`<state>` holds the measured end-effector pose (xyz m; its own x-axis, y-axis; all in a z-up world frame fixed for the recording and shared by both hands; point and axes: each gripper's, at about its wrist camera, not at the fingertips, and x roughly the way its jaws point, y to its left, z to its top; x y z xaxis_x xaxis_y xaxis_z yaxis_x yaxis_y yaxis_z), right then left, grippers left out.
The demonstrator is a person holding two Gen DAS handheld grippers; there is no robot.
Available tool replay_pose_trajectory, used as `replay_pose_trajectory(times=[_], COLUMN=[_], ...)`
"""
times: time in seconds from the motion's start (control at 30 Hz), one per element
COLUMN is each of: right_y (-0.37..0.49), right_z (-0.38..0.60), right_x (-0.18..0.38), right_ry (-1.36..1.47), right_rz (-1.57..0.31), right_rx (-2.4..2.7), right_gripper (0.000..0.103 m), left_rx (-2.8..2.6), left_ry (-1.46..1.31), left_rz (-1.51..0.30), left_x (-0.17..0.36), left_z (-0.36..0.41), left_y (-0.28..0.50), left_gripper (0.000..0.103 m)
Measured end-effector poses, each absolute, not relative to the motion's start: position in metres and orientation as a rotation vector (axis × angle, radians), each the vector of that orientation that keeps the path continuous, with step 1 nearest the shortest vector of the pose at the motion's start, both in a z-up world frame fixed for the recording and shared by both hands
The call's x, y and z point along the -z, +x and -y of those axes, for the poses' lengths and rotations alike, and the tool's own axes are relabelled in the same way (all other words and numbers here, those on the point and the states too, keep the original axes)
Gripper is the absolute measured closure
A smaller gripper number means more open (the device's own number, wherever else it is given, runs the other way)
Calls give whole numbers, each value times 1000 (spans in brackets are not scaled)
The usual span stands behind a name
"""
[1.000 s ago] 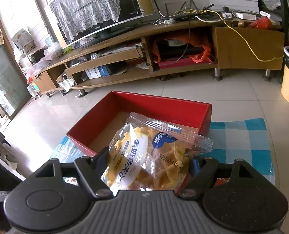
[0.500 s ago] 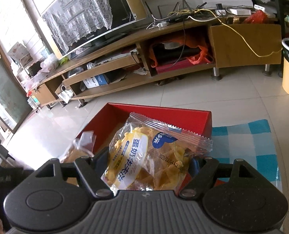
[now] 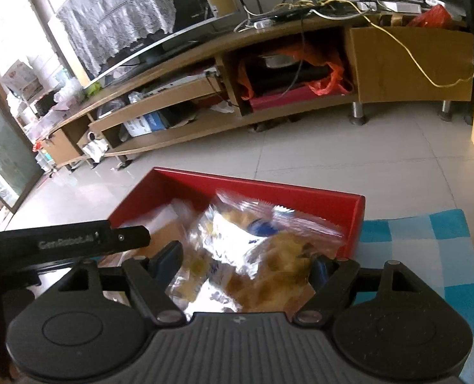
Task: Organize snacks
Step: 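Lower the milk cake loaf into the red box while the right drops the waffle bag, then move the left tool to the Kaprons wafer packet and grasp it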
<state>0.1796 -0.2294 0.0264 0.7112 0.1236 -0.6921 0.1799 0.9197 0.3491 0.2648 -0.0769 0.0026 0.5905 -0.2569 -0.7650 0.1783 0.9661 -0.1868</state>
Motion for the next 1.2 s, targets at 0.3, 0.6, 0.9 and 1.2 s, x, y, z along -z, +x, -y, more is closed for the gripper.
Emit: replay_pose_trajectory(times=[0.3,0.6,0.9,1.2], right_y=[183,177,172,138], right_z=[223,206,202,197], right_x=[-11,-5,-6,-48], right_ry=[358,258,251,273], right_rz=[-853,-920,-964,-850], right_rx=[31,-39,-25,-53], right_gripper=[22,23,23,22], left_rx=[157,158,197,217], left_ry=[47,177,55,-67], left_rz=[-954,-1004,-1056,-978], left_x=[25,26,15,-23], left_z=[65,71,57,25], left_y=[274,236,208,181], left_gripper=[24,19,18,10])
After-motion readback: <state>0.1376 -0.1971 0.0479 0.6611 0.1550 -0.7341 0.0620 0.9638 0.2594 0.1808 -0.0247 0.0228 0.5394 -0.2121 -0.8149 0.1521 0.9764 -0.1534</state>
